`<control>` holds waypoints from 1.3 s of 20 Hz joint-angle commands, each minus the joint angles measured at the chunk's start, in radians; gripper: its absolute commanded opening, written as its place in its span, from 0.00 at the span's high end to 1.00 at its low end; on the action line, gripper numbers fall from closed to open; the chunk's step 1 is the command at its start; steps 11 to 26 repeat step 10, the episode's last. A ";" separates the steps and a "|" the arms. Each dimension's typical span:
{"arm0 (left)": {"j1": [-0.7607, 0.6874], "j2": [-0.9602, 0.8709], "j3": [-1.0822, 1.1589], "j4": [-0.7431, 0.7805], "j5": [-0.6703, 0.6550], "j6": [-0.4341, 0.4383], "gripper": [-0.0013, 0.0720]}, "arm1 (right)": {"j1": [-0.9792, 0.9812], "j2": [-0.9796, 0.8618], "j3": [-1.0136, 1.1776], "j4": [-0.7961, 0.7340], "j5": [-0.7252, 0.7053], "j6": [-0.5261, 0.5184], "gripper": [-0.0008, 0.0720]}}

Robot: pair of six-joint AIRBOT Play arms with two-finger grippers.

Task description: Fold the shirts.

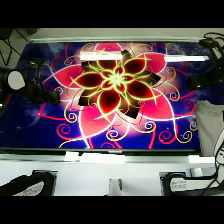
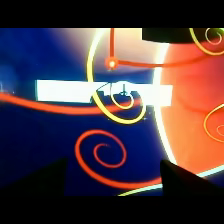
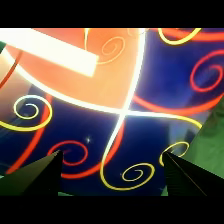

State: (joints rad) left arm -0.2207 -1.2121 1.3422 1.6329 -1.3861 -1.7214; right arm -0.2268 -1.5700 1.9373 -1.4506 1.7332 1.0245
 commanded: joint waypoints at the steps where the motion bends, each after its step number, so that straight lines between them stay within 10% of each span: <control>1: 0.000 0.002 -0.001 0.000 0.003 -0.001 0.00 | 0.001 0.000 0.001 0.001 -0.042 0.000 0.05; 26: 0.000 0.002 -0.001 0.000 0.003 -0.001 0.00 | 0.001 0.000 0.001 0.001 -0.075 0.000 0.05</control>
